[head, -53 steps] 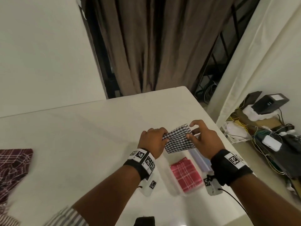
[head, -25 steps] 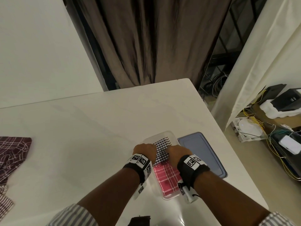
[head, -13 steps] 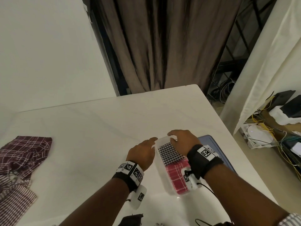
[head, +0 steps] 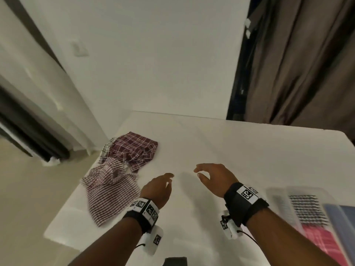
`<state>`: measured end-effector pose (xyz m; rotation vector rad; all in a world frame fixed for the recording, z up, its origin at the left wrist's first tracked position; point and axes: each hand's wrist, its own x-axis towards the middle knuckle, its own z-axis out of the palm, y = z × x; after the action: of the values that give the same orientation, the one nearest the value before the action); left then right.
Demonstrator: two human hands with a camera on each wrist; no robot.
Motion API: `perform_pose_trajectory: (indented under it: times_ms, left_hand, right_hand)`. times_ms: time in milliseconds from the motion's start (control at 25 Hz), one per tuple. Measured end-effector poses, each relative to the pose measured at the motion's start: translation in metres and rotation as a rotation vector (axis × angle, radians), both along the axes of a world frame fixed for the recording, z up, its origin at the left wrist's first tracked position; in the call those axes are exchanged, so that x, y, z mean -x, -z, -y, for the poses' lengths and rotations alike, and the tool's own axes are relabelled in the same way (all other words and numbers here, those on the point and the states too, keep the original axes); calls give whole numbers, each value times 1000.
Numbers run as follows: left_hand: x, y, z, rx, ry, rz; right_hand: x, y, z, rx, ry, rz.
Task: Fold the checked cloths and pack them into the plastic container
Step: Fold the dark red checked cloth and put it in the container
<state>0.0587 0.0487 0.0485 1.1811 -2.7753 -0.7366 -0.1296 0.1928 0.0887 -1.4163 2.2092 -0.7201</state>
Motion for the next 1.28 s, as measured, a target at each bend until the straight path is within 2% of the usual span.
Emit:
perform_pose_trajectory:
  times_ms: [160,320,440,600,840,1000,1120,1280]
  left_hand:
    - [-83,23,80,-23,-139,10]
    - [-115,39,135,30,-172,157]
    - [-121,52,173,51,-109,257]
    - [-115,64,197,98,-19,381]
    - [-107,68,198,69,-94,330]
    - [-103,26,201,139,51,261]
    - [-97,-30,196,86,233,74]
    - [-88,-120,168,43,422,-255]
  right_hand:
    - [-61,7,65,-38,-86,-8]
    - [-93,16,94,-105,-115,-31]
    - [-110,23,105,-142,-109,-30]
    - [-113,29,94,-225,-95,-41]
    - [-90,29,78,-261,-24,-59]
    - [-85,19,87,-197,-9,-55]
    - [-88,6,100,-82,-12,-6]
    - [-94,-6,106,-117,-8,293]
